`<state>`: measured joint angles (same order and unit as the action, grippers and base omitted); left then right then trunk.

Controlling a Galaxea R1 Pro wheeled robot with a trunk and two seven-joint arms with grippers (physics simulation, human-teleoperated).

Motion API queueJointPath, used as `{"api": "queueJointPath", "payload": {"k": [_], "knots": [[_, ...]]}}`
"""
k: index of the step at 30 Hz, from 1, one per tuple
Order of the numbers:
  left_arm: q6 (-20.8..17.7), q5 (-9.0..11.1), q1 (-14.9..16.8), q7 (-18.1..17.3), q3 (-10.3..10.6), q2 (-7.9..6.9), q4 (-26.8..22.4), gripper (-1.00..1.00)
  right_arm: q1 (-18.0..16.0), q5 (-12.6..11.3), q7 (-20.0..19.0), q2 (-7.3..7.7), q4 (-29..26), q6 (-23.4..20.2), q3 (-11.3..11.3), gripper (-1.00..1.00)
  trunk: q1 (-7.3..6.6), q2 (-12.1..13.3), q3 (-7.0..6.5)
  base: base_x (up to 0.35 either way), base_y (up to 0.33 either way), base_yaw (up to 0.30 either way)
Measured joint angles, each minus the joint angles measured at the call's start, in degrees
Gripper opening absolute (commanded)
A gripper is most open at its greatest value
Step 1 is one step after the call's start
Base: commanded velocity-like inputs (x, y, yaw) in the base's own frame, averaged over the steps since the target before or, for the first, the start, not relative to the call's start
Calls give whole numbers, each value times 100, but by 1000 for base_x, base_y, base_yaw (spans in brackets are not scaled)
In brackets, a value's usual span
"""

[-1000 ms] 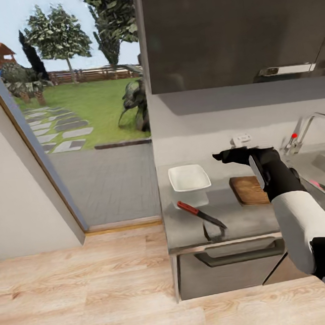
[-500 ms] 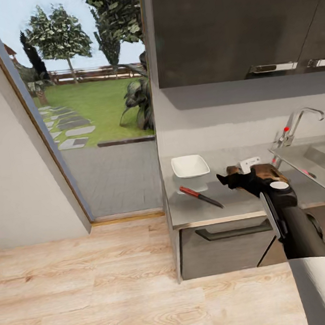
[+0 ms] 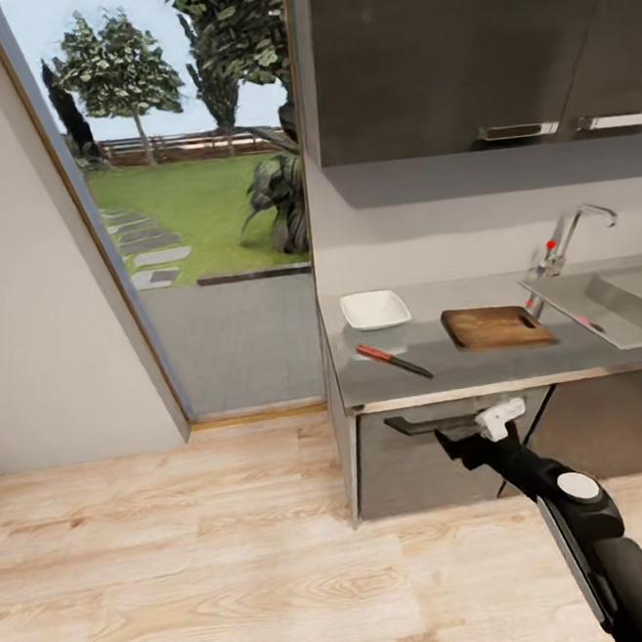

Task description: In the kitchen, take the Vidalia onion out of the sink, dice it on the chopping board with the paring knife, put the diced onion into the bowl on the countertop, then place both the paring knife and the chopping board into the sink.

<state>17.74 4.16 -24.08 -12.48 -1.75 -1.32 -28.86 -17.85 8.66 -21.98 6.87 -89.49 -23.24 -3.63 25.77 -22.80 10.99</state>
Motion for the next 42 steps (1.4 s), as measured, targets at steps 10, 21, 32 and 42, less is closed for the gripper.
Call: {"api": "queueJointPath", "payload": {"k": [10,21,32,42], "knots": [[6,-7,816,158,-1,-175,-313,100,1640,-1,8,-144,479,1565,-6,100,-2,-1,0,-27,0,0],[4,-24,1032,158,-3,-189,-1062,100,1798,-26,81,-184,3012,3073,-491,100,-2,-2,2,0,0,0],[369,-27,1146,160,0,-185,-326,100,1828,-29,506,-407,5290,4580,-550,100,-3,-2,2,0,0,0],[473,-26,1154,164,0,-178,-209,100,1829,-49,584,-426,5710,4796,-562,100,-5,-2,2,152,-135,0]]}}
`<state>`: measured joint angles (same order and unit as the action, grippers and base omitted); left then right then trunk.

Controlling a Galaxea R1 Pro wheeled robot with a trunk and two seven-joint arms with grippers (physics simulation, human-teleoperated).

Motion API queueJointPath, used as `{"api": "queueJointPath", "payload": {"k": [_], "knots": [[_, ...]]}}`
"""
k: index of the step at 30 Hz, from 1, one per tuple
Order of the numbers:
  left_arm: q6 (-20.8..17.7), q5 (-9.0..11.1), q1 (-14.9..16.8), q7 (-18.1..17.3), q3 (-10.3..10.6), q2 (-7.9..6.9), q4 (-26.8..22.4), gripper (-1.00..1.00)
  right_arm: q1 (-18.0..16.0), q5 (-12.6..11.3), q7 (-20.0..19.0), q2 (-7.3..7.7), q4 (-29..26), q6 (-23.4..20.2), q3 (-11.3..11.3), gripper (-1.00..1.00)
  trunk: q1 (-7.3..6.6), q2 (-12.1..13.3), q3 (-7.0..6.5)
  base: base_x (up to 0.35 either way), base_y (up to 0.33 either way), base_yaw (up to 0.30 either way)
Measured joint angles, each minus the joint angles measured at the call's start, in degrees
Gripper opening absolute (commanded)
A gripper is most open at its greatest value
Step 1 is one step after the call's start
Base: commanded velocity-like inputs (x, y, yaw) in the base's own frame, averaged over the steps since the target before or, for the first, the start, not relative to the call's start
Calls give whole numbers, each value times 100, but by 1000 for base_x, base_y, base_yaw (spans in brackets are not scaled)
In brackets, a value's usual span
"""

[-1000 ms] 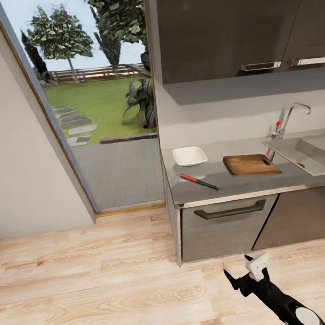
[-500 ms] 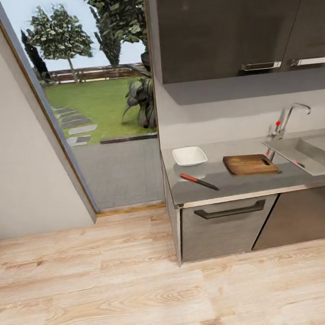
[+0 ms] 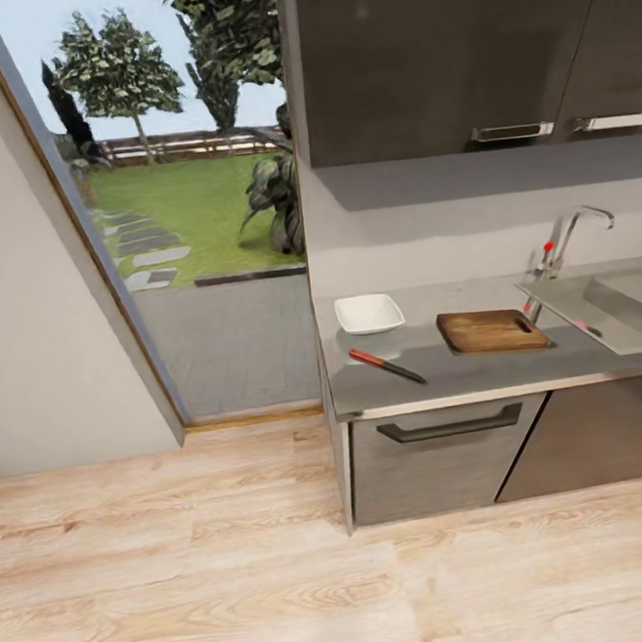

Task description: In the kitchen, take the Vidalia onion out of the sink, dice it on the chopping board with the paring knife, put the diced onion into the bowl on the countertop, then place both the paring knife and the chopping board into the sink.

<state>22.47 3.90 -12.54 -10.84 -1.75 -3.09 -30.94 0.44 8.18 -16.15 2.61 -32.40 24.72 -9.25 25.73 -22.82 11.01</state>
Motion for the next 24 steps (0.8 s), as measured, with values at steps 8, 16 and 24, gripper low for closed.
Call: {"api": "queueJointPath", "payload": {"k": [8,16,24], "knots": [[1,0,0,0,0,0,9,100,0,-8,-10,-6,-1,0,7,100,1,0,0,174,-265,0],[1,0,0,2,0,0,17,100,0,-11,-22,-42,-32,-7,9,100,2,1,0,31,-310,0],[1,0,0,-4,2,0,24,100,0,-9,-30,-94,-60,-15,15,100,2,1,0,1,-318,0]]}}
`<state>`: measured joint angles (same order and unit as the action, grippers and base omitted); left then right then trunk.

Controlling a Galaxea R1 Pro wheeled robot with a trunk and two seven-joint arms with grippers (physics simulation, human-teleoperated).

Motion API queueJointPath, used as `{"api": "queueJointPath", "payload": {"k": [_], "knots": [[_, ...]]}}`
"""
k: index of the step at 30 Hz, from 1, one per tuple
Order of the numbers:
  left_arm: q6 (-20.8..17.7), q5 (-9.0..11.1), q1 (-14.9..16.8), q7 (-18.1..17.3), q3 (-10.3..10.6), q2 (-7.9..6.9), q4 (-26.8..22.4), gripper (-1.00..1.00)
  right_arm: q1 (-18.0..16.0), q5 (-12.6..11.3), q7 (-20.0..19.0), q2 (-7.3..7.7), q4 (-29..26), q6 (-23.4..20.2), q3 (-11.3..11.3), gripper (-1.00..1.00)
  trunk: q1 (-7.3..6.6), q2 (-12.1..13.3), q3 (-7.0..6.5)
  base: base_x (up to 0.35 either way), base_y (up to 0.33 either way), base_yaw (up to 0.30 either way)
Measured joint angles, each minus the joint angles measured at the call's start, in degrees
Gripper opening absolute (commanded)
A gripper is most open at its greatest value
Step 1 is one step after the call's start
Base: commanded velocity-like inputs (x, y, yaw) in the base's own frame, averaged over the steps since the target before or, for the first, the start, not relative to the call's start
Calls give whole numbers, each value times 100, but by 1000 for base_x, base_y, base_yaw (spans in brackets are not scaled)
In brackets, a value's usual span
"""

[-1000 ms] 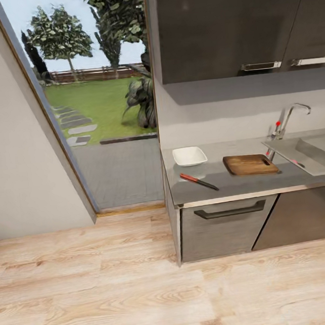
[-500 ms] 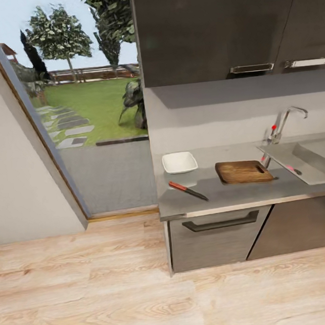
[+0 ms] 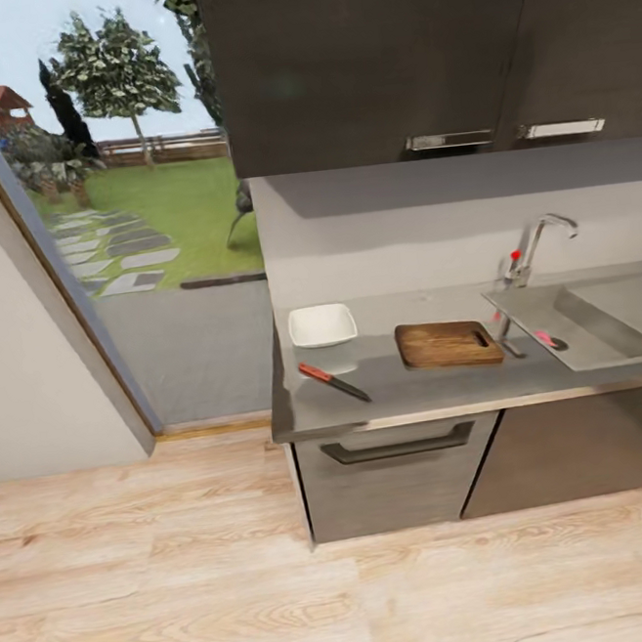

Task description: In the kitchen, take the Vidalia onion out of the sink, dice it on the chopping board with the paring knife, put the diced onion into the bowl on the countertop, then place both the paring knife and the chopping board into the sink.

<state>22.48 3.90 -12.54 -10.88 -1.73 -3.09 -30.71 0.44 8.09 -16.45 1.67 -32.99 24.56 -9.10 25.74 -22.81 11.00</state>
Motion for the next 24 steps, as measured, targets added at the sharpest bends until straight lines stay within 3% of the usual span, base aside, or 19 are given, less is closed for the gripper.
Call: {"api": "queueJointPath", "payload": {"k": [24], "knots": [[0,0,0,6,-1,18,81,100,0,0,0,-3,1,-1,0,100,0,0,0,0,-322,0]]}}
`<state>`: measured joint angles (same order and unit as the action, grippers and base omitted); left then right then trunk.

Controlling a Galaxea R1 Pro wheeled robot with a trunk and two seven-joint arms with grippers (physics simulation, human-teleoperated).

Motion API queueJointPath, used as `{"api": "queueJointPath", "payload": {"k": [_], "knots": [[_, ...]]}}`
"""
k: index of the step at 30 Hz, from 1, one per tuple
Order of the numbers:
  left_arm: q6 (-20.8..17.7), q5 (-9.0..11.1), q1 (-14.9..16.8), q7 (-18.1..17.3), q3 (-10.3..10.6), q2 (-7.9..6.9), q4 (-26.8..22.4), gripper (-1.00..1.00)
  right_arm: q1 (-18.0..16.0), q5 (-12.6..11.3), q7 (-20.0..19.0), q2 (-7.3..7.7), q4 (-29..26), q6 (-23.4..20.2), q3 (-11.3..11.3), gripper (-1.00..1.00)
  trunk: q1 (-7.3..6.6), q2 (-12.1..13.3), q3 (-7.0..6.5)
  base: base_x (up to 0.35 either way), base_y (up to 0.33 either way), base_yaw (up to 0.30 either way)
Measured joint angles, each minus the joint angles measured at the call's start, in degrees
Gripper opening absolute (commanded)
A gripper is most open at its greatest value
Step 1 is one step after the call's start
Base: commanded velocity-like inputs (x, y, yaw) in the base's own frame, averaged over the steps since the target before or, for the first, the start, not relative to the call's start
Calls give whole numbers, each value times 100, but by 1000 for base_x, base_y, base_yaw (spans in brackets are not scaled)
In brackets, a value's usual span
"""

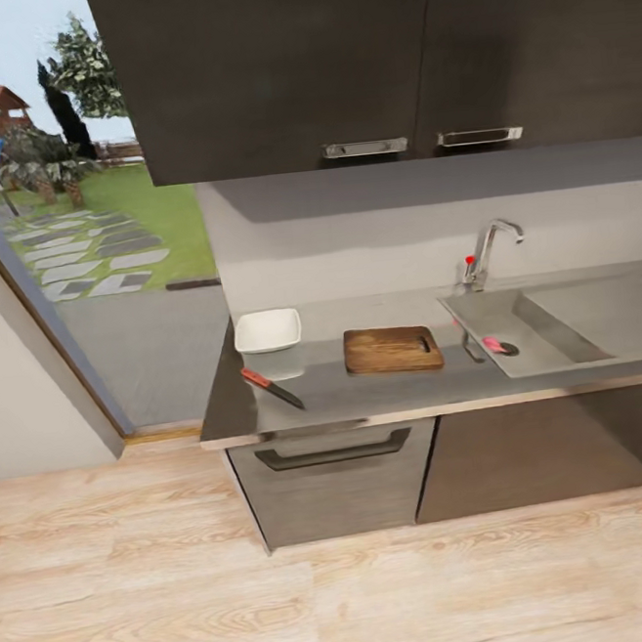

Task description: In the kitchen, take the Vidalia onion out of the sink, dice it on the chopping board with the paring knife, put the diced onion into the bowl on the countertop, then place both the paring knife and the chopping board into the sink.

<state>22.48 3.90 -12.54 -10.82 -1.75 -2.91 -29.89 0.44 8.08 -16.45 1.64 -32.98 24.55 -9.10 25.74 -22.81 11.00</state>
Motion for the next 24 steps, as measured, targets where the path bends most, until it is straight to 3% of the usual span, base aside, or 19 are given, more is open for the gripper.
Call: {"api": "queueJointPath", "payload": {"k": [24], "knots": [[8,0,0,-4,6,0,18,100,0,3,13,0,44,9,10,100,0,0,0,0,-322,0]]}}
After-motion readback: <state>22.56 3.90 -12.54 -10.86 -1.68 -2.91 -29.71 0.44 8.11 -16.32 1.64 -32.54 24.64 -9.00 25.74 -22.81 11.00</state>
